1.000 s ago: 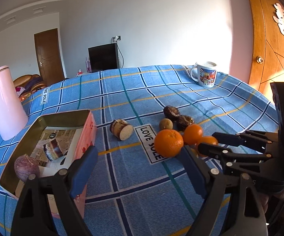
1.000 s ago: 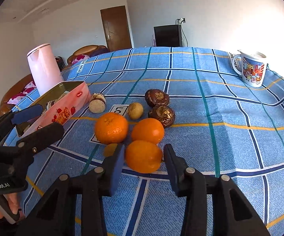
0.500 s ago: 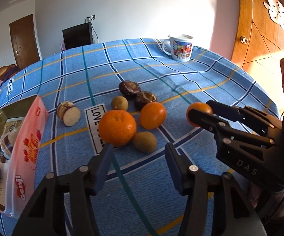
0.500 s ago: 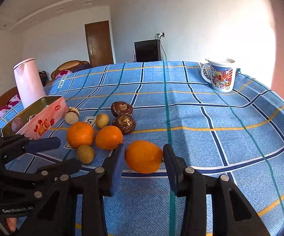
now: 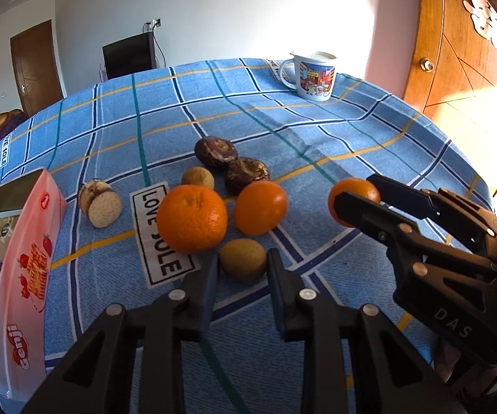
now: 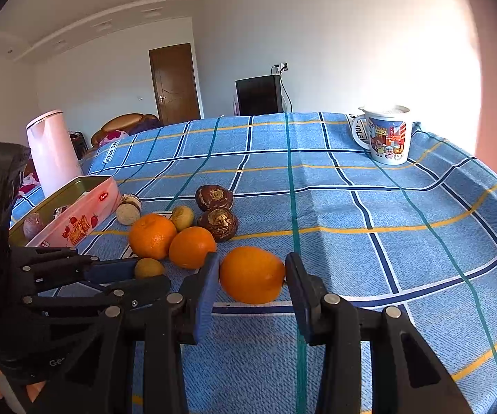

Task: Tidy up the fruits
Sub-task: 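Grasp a brown kiwi with the left gripper while the right holds the orange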

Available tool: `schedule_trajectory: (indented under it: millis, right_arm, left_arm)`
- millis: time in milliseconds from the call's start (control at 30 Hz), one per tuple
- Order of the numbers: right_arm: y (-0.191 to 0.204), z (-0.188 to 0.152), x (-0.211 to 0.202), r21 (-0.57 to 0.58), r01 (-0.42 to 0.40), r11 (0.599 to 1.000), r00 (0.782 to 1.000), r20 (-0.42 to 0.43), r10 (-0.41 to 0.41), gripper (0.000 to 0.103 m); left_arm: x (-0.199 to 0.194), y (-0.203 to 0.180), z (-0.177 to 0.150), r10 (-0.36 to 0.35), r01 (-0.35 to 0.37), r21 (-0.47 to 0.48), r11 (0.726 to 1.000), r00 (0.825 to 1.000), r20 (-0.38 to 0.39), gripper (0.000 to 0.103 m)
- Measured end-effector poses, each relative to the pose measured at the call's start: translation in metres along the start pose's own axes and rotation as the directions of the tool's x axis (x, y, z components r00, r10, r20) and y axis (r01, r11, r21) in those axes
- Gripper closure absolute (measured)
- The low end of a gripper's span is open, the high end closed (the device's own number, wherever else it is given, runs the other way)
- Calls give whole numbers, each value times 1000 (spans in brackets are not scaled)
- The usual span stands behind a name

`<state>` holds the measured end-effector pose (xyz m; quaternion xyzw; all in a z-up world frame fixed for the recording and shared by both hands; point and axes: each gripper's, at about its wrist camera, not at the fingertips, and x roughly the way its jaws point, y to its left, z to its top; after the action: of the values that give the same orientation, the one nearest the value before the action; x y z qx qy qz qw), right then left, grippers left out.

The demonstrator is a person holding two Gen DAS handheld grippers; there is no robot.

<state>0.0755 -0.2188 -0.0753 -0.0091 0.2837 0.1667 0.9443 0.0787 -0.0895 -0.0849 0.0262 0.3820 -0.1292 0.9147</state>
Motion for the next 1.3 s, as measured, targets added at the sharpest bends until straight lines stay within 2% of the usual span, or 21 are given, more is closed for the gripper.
schedule_trajectory:
  millis: [233, 567, 1300]
  right_arm:
    - [2, -1, -4, -13, -9, 1000, 999, 31, 9, 61]
    - [4, -3, -12, -37, -28, 999, 994, 100, 31, 61]
    - [7, -8, -23, -60, -39, 997, 982, 181, 49, 61]
  left_arm:
    - [-15, -1, -3, 38, -39, 11, 999, 995, 95, 74]
    - [-28, -7, -7, 72, -82, 48, 995, 980, 188, 74]
    - [-40, -9, -11, 76, -94, 57, 994, 964, 255, 74]
